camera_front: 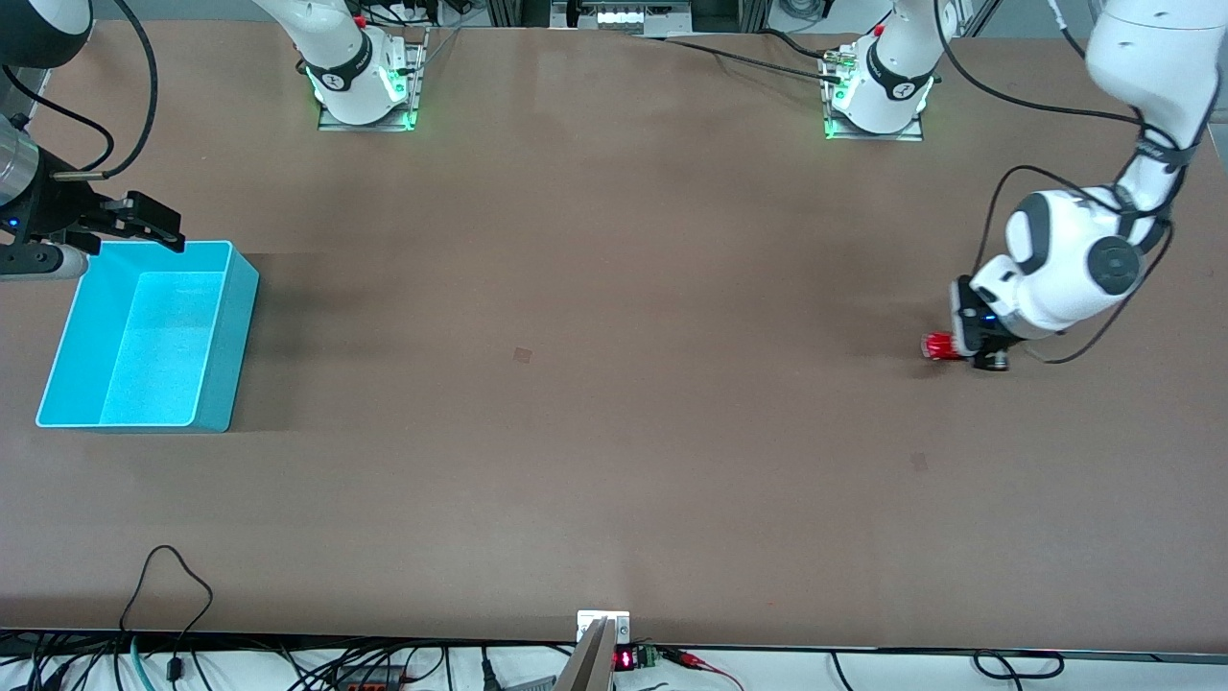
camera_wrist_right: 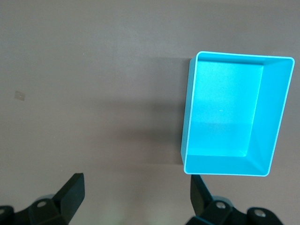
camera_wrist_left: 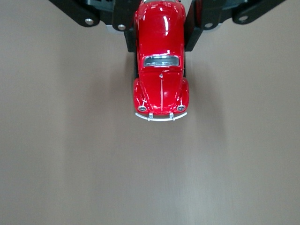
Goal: Wind red beetle toy and store in blue box
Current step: 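Drag the held car backward along the table with the left gripper, then open the left gripper to release the car rolling toward the box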
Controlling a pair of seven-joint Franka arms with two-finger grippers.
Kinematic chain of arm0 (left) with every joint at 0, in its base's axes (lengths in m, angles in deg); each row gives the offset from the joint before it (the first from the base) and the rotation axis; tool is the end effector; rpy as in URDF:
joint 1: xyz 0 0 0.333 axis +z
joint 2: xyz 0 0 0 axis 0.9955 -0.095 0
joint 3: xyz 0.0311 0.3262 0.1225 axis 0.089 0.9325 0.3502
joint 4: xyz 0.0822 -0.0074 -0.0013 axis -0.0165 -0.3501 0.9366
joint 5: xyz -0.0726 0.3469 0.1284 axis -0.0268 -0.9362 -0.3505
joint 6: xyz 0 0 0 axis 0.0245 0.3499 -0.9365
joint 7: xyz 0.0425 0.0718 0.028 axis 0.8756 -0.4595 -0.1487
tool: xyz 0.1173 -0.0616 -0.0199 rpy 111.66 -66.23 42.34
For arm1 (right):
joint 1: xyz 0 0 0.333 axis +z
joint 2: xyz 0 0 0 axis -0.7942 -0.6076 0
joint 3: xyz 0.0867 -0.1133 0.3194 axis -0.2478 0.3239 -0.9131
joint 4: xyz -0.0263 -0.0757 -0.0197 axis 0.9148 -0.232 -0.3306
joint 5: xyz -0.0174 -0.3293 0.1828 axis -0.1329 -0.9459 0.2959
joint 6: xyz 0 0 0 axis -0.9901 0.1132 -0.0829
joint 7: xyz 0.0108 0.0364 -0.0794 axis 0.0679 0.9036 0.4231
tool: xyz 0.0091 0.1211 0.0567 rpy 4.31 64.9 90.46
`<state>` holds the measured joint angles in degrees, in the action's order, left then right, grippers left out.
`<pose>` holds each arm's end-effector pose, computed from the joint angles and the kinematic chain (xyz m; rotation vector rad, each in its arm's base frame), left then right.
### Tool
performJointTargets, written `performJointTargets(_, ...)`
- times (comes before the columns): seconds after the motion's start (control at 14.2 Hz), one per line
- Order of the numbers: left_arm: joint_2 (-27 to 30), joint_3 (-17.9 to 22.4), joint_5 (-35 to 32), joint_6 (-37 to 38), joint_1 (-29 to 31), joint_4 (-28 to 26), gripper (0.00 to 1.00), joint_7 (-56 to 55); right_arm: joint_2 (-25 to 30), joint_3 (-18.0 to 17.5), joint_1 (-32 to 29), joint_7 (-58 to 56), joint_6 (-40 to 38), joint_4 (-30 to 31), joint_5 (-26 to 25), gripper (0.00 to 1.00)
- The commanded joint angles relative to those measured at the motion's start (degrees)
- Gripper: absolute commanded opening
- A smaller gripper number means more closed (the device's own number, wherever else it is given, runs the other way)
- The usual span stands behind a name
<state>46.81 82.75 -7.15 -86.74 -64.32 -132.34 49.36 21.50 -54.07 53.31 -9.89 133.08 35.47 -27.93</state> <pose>0.5272 0.1290 0.2044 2.2129 -2.2049 -0.0468 0.5494 0.0000 0.5879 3.0920 0.0919 -0.1205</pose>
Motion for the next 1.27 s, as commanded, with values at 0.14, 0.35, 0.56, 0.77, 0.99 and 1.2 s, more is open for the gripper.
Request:
performJointTargets(0.14,-3.1,-0.5,-0.7,0.0,5.5,1.9,0.07,4.5,-0.4,0.1,-0.1,-0.2,-1.0,-1.1,1.1,1.00)
performJointTargets(0.35,-4.2,-0.5,-0.8,0.0,8.8,2.6,0.07,6.0,-0.4,0.1,-0.1,-0.2,-1.0,-1.1,1.1,1.00)
performJointTargets(0.56,-4.5,-0.4,-0.7,0.0,10.5,3.3,0.07,8.8,-0.4,0.1,-0.1,-0.2,-1.0,-1.1,1.1,1.00)
performJointTargets(0.77,-4.6,-0.4,-0.7,0.0,11.0,4.1,0.07,9.1,-0.4,0.1,-0.1,-0.2,-1.0,-1.1,1.1,1.00)
performJointTargets(0.99,-4.6,-0.5,-0.3,0.0,11.9,4.4,0.84,8.8,-0.4,0.1,-0.1,-0.2,-1.0,-1.1,1.1,1.00)
performJointTargets(1.2,-2.5,-1.0,-0.3,0.8,12.4,4.7,1.00,9.0,-0.4,0.1,-0.1,-0.2,-1.0,-1.1,1.1,1.00)
